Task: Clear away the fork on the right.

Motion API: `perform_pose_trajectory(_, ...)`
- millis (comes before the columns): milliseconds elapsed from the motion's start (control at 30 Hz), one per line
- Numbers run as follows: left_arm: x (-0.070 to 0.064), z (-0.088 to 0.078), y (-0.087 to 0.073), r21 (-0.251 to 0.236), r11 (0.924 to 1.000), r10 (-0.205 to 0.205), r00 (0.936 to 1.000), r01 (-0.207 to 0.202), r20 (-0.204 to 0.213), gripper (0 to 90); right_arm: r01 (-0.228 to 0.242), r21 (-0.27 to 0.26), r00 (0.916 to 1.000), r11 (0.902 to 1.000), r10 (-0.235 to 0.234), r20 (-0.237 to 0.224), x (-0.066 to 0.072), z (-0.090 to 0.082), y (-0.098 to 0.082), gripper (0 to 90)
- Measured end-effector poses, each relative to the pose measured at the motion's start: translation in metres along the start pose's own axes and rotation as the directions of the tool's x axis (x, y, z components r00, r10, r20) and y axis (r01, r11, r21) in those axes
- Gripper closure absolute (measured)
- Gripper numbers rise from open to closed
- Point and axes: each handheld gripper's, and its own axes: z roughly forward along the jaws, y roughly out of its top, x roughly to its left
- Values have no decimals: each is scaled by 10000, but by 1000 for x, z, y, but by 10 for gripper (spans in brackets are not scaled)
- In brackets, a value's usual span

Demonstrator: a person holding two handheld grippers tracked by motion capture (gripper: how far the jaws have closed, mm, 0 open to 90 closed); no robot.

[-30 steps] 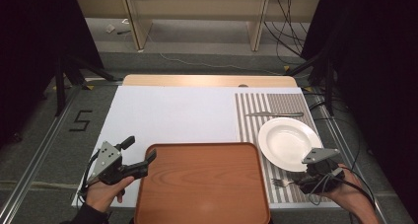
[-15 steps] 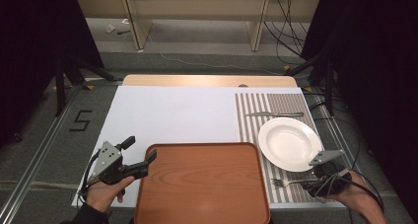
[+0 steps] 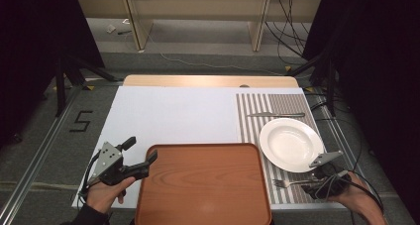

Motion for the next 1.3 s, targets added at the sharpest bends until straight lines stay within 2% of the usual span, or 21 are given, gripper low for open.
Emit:
perform_pose_trajectory(233,0,0,0,5,10000,1,10000,-1,9,161,148,30,9998,9999,-147,-120,0,8,3,290)
perform_pose_trajectory(800,0,1,0,15,10000,-7,10000,7,20,162,166,429,9989,9989,-148,-440,-4,20,4,328)
perform_pose_trajectory(833,0,1,0,12,10000,-8,10000,8,23,161,369,457,9983,9983,-347,-465,-3,21,5,335)
perform_pose_trajectory(900,0,1,0,15,10000,-13,10000,13,20,161,421,505,9983,9978,-399,-428,-3,20,5,346)
perform_pose_trajectory(1033,0,1,0,15,10000,-1,10000,1,29,162,540,644,9974,9965,-507,-515,-2,20,6,403)
perform_pose_trajectory(1133,0,1,-1,34,10000,-1,10000,1,34,162,485,710,9972,9963,-443,-601,-3,20,7,408)
perform_pose_trajectory(1300,-1,1,-1,42,10000,8,10000,-8,26,162,514,815,9959,9953,-450,-790,-1,19,8,506)
